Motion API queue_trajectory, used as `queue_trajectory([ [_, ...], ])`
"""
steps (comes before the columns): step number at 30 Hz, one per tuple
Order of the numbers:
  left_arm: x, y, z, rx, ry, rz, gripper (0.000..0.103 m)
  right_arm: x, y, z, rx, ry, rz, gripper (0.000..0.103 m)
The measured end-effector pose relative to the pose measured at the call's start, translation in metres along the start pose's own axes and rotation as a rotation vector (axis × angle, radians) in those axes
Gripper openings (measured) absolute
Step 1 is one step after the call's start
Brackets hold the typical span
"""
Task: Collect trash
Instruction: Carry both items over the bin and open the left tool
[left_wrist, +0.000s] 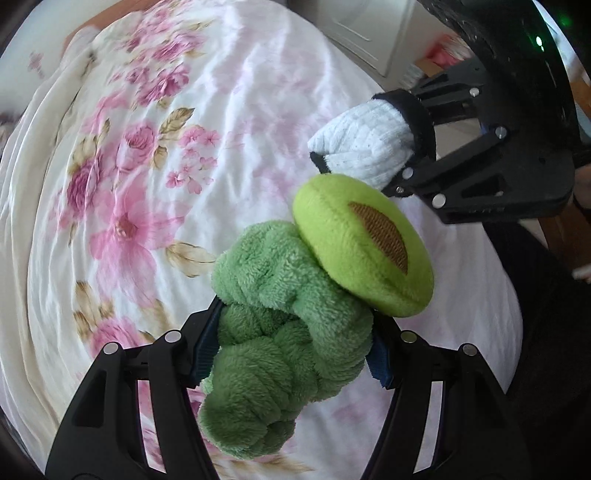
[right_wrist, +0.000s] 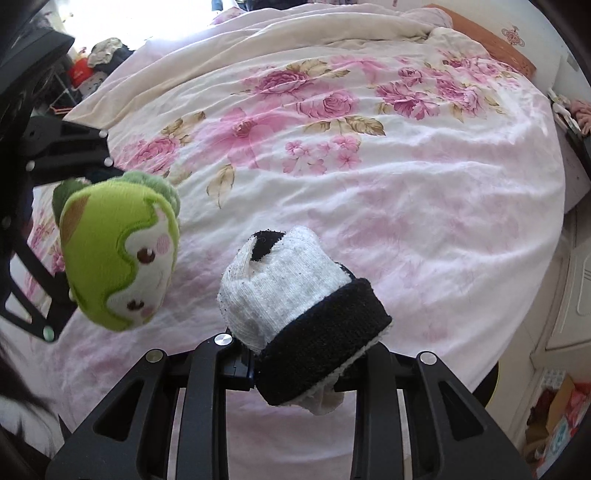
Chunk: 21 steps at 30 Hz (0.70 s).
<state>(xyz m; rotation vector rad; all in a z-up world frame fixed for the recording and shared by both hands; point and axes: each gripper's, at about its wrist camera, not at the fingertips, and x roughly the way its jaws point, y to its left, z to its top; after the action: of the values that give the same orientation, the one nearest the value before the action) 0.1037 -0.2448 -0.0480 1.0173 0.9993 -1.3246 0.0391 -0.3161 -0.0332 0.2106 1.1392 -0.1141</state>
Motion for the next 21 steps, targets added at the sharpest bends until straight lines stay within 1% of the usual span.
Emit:
queue_trajectory([
  [6,0.002,-0.035,0.018,-0.088,0.020,0.005,0.064,-0.017,-0.016,-0.025,-0.016,-0.016,0.031,0.024],
  [12,0.001,-0.082,0.033,-0.126,0.036,-0.005,0.064,-0.051,-0.046,-0.065,0.008,-0.045,0.065,0.024],
  [17,0.003,-0.119,0.052,-0.165,0.029,-0.009,0.064,-0.073,-0.073,-0.093,0.018,-0.067,0.079,0.024],
  [21,0.011,-0.144,0.072,-0.187,0.030,0.015,0.064,-0.087,-0.094,-0.112,0.022,-0.085,0.078,0.024],
])
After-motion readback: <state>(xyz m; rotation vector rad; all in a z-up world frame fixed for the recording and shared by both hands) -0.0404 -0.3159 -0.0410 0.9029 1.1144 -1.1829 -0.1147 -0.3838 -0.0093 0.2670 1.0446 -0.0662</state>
